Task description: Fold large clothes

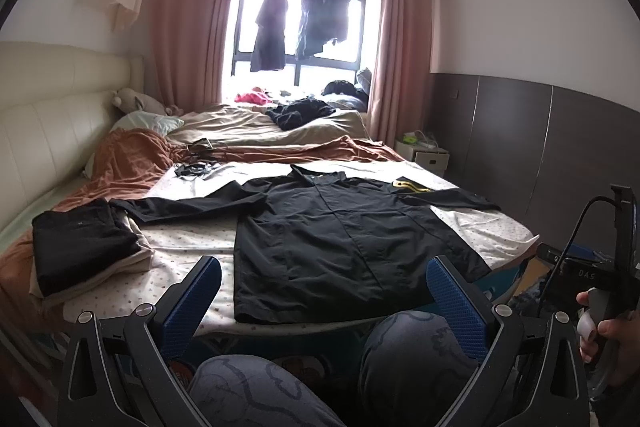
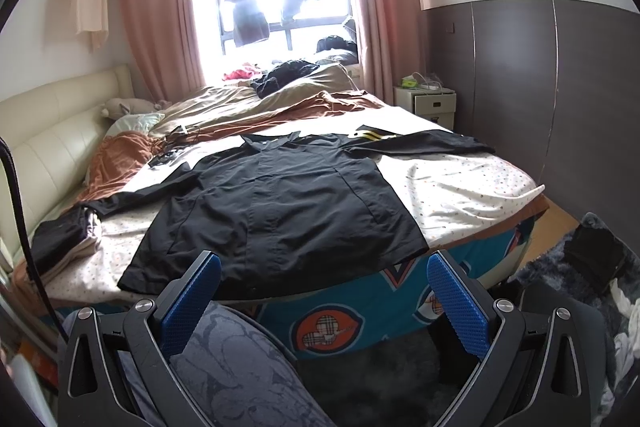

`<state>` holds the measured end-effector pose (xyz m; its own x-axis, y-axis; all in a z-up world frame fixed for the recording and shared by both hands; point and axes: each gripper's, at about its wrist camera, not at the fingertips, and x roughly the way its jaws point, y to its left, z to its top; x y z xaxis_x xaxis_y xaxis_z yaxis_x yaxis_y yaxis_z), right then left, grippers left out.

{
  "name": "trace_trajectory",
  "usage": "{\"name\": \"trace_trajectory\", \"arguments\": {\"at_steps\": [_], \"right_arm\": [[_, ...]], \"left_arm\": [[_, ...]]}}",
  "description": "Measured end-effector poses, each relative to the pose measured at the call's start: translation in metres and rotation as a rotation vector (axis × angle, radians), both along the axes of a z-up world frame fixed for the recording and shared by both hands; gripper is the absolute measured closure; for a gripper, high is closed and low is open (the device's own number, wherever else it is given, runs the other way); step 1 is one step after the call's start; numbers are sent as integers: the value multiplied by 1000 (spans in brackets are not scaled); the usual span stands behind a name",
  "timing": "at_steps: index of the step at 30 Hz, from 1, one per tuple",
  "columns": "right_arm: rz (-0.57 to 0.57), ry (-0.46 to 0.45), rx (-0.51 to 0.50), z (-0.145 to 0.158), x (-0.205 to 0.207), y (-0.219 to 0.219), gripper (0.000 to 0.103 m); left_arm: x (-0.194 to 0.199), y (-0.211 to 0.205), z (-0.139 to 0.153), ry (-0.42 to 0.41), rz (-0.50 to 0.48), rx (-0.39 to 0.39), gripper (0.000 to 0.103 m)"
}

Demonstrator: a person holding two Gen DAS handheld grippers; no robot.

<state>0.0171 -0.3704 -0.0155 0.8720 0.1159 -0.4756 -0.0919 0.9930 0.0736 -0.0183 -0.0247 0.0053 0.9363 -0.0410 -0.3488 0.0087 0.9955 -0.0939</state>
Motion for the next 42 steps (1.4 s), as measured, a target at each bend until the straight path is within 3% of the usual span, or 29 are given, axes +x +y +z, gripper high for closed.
{"name": "trace_trajectory", "arguments": {"at_steps": [26, 42], "right_arm": [[-8, -12, -23, 0, -3, -1, 0], [36, 32, -14, -9, 86, 36, 0]], "left_arm": [[-4, 9, -7, 27, -2, -21, 0], [78, 56, -19, 106, 62, -63, 0]]}}
